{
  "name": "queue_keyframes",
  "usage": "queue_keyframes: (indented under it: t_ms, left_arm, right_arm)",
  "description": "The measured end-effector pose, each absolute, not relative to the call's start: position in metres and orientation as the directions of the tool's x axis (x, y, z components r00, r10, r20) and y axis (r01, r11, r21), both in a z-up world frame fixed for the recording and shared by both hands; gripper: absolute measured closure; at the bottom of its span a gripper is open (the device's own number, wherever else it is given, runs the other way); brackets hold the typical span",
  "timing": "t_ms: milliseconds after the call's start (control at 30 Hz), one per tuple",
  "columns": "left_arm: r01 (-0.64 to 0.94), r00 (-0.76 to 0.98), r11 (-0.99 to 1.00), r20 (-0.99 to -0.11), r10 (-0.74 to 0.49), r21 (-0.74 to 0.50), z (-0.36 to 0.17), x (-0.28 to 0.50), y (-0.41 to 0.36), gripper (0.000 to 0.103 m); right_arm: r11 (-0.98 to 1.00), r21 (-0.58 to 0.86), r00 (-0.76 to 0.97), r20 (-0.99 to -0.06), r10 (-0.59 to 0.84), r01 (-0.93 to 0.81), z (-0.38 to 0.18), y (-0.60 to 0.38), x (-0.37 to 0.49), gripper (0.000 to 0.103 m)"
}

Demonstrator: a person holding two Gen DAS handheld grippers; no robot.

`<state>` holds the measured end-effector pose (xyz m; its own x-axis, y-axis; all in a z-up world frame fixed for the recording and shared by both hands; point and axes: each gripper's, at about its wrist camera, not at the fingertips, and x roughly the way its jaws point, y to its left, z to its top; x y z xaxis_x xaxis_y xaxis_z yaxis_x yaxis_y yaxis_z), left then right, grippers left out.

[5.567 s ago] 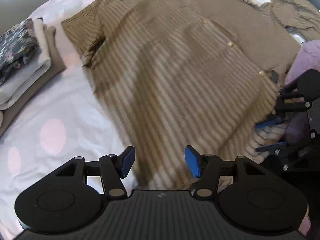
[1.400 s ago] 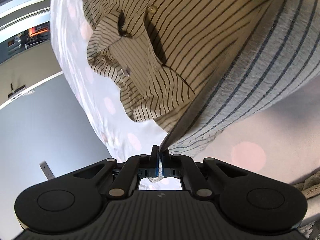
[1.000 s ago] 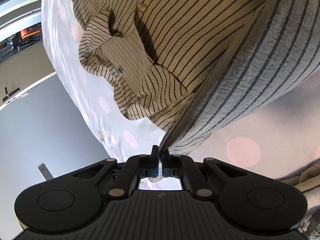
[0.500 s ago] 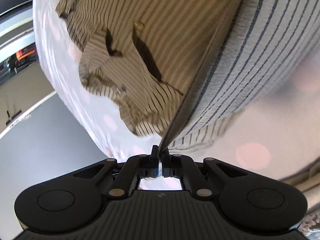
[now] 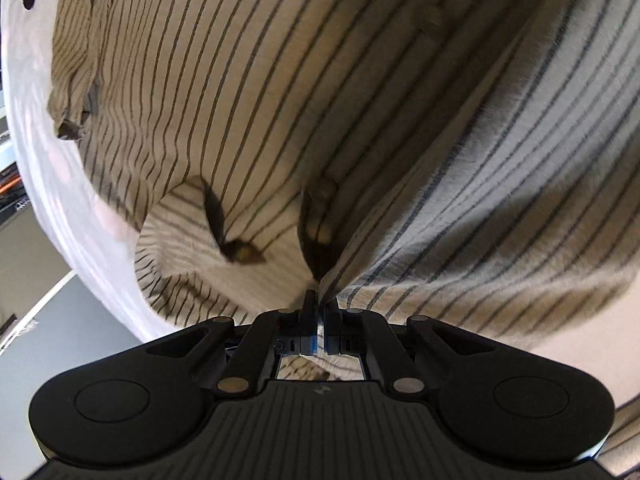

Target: Fold clothes

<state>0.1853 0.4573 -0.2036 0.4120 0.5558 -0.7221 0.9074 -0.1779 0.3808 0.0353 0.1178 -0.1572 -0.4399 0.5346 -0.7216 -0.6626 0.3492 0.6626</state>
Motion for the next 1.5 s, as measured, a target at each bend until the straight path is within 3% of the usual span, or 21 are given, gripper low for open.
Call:
queue_keyframes:
  t_ms: [167,433,500,533,733,867,1000,1200,1300,1500]
  left_arm:
    - [0.901,0.424,-0.169,-0.727,0.540,0.400,-0.213,0.194,0.455,0.102]
    - [0.782,0.520,0.012,-0.663,0.538,0.623,-0.227,0.216,0.447,0.080]
    - [0.731,0.544,0.076,-0.646,0.536,0.678,-0.214,0.216,0.447,0.062]
    - [0.699,0.557,0.109,-0.634,0.537,0.706,-0.203,0.213,0.447,0.059]
    - [0.373,0.570,0.471,-0.598,0.563,0.799,-0.117,0.163,0.438,0.058]
    - [0.142,0.520,0.735,-0.681,0.515,0.664,-0.080,0.089,0.415,0.057]
    - [-0.145,0.473,0.911,-0.782,0.406,0.385,-0.069,-0.005,0.393,0.055]
    - [-0.552,0.389,0.834,-0.889,0.243,-0.014,-0.099,-0.103,0.380,0.054]
    - [-0.618,0.410,0.772,-0.899,0.151,-0.153,-0.121,-0.129,0.372,0.053]
    - [-0.656,0.430,0.700,-0.902,0.040,-0.281,-0.159,-0.137,0.358,0.052]
  right_arm:
    - [0.340,0.650,-0.425,-0.727,0.539,-0.680,-0.155,0.116,0.035,0.101]
    - [0.343,0.633,-0.404,-0.736,0.543,-0.694,-0.156,0.116,0.031,0.101]
    - [0.343,0.625,-0.396,-0.742,0.541,-0.702,-0.156,0.116,0.030,0.101]
    - [0.342,0.622,-0.394,-0.744,0.540,-0.704,-0.156,0.116,0.030,0.101]
    - [0.340,0.593,-0.367,-0.759,0.538,-0.730,-0.154,0.115,0.026,0.102]
    - [0.330,0.567,-0.340,-0.768,0.542,-0.754,-0.150,0.112,0.019,0.101]
    - [0.341,0.551,-0.312,-0.773,0.552,-0.762,-0.145,0.109,0.015,0.101]
    - [0.391,0.525,-0.254,-0.786,0.564,-0.756,-0.129,0.101,0.008,0.101]
    - [0.417,0.468,-0.198,-0.815,0.544,-0.779,-0.119,0.097,-0.001,0.102]
    - [0.417,0.321,-0.117,-0.888,0.445,-0.850,-0.123,0.112,-0.016,0.102]
